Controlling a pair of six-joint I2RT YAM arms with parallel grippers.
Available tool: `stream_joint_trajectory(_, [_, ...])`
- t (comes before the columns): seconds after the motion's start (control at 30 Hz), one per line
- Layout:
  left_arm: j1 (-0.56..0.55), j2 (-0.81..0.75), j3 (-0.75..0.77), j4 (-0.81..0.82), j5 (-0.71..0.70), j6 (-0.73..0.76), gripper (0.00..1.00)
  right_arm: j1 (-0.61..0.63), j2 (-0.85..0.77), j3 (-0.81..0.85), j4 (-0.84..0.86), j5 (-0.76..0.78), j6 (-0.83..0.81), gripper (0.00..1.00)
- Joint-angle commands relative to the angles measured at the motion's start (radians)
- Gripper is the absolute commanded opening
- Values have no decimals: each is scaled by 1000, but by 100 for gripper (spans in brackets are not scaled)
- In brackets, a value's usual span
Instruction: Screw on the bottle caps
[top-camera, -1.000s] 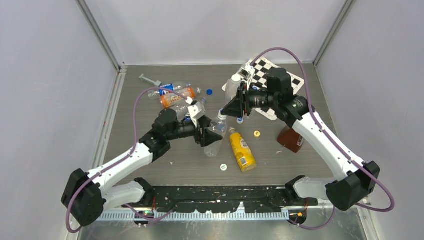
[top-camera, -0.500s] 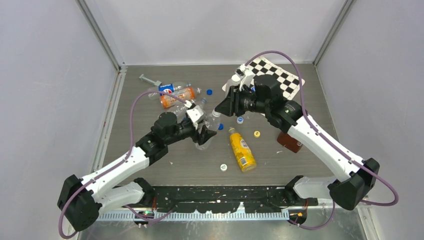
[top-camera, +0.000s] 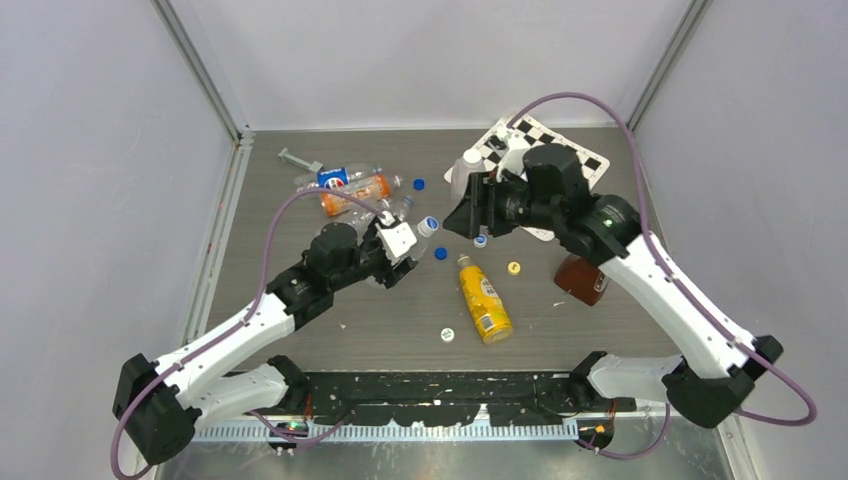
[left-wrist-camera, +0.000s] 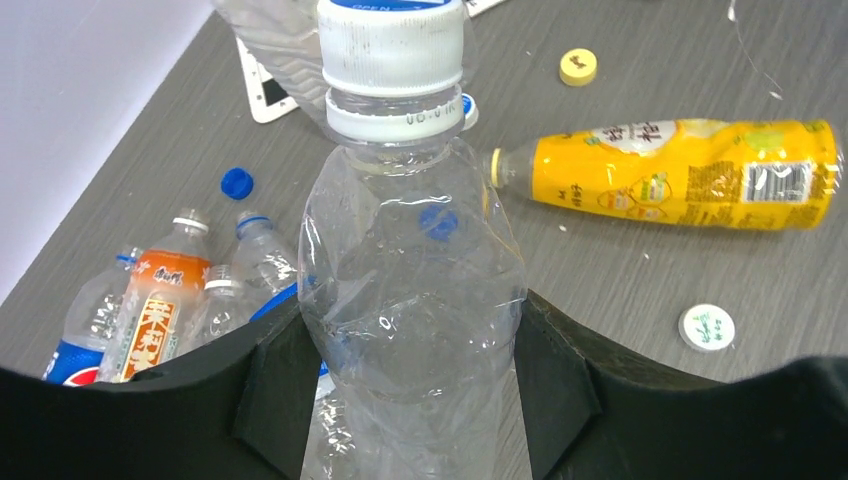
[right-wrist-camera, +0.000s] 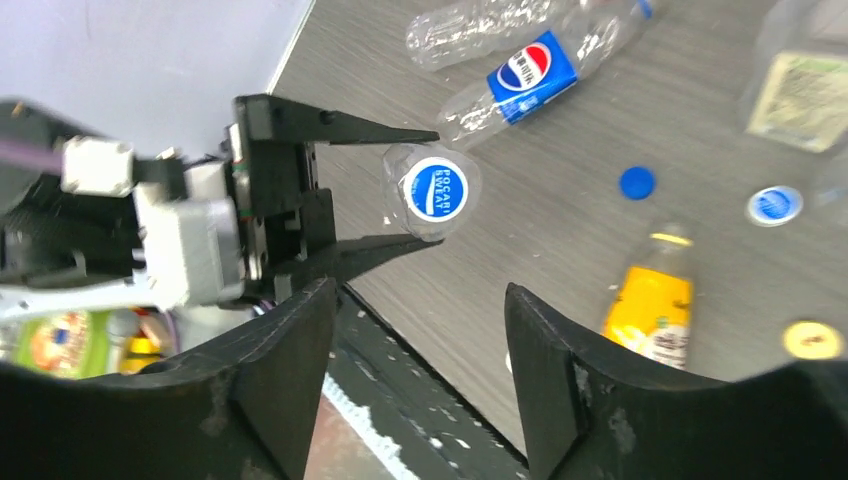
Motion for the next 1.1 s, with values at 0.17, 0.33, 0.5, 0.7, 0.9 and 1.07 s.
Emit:
stream_joint_trajectory(0.17, [3, 89, 177, -331, 352, 127, 0, 6, -213, 27, -200, -106, -697, 70])
stream_joint_trajectory(0.33, [4, 124, 205, -398, 454, 146, 0, 7, -286, -77, -203, -304, -1092, 70])
stream_joint_trajectory(0.5, [4, 135, 208, -408, 467, 157, 0, 7, -227, -67, -292, -386, -1354, 70])
stream_joint_trajectory(0.7, [3, 138, 204, -397, 479, 154, 0, 34, -170, -84, -246, -409, -1488, 69])
stream_joint_trajectory(0.9, [2, 142, 206, -397, 488, 151, 0, 86, -106, -97, -234, -363, -1560, 64])
stream_joint_trajectory(1.07, [2, 135, 204, -395, 487, 151, 0, 112, -53, -92, -238, -323, -1605, 63])
